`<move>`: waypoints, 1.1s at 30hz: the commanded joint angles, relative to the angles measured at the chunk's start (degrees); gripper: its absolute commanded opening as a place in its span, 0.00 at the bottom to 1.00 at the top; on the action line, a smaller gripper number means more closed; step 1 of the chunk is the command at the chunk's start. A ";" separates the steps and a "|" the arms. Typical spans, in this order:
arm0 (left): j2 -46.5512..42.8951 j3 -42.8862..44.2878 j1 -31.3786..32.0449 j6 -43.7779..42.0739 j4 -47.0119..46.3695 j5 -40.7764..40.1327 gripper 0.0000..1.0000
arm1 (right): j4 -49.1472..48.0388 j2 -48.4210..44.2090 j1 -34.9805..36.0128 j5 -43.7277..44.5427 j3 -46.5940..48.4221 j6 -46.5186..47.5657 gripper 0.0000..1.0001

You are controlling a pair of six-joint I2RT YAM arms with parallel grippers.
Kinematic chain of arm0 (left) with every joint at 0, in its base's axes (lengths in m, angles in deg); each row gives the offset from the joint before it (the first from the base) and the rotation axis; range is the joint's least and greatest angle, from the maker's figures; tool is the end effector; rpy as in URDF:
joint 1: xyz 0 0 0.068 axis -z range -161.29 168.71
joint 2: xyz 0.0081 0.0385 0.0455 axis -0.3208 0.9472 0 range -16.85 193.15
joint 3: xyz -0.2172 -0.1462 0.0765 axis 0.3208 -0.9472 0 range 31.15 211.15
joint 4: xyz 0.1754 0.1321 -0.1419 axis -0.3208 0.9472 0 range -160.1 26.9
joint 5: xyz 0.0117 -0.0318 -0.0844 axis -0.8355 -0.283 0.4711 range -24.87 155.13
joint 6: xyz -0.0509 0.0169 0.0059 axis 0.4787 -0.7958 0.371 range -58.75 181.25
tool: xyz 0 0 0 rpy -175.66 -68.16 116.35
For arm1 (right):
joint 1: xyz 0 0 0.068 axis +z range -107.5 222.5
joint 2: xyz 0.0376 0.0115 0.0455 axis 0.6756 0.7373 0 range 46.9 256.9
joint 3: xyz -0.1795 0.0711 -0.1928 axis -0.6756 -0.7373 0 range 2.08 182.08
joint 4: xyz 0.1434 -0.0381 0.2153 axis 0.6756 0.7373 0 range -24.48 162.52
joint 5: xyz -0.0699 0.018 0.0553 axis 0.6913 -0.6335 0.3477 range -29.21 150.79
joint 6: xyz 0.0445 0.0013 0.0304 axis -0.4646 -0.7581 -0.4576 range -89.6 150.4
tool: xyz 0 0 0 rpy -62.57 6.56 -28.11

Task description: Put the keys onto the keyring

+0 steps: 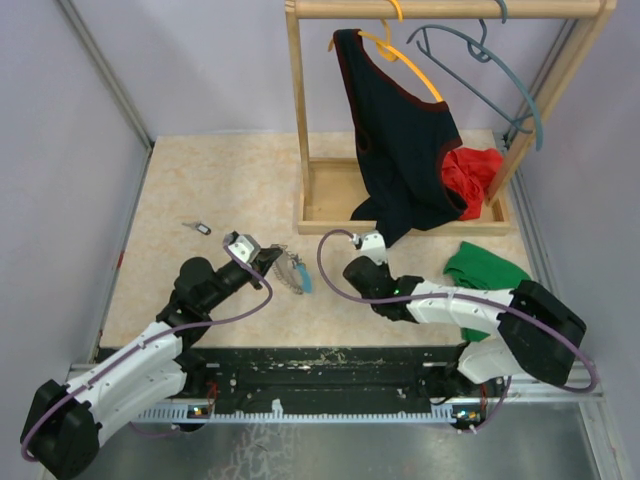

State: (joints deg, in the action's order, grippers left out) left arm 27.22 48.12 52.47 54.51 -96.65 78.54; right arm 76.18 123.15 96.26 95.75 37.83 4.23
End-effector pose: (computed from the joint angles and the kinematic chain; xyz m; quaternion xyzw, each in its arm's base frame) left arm 0.1488 -0.1093 0.2379 0.3213 0.6336 -0.2439 0.6602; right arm 0.1627 0.1872 0.1762 -0.1175 0.8974 -0.0134 0.4251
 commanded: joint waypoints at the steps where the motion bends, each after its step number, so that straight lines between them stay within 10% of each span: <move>1: -1.05 0.34 0.17 0.74 -1.84 -0.58 0.01 | -1.98 0.67 3.49 -0.62 -0.32 -7.51 0.00; 18: -1.45 0.08 0.17 0.91 -2.02 -1.33 0.01 | 3.74 3.35 2.13 -15.84 7.16 8.92 0.41; 33: -2.54 -0.45 0.17 0.83 -2.40 -2.14 0.01 | 8.02 14.77 -2.96 -22.78 13.96 19.56 0.46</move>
State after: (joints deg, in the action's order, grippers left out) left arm 25.87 47.86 52.47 55.03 -96.63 76.90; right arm 82.89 136.09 94.75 74.40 48.71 21.84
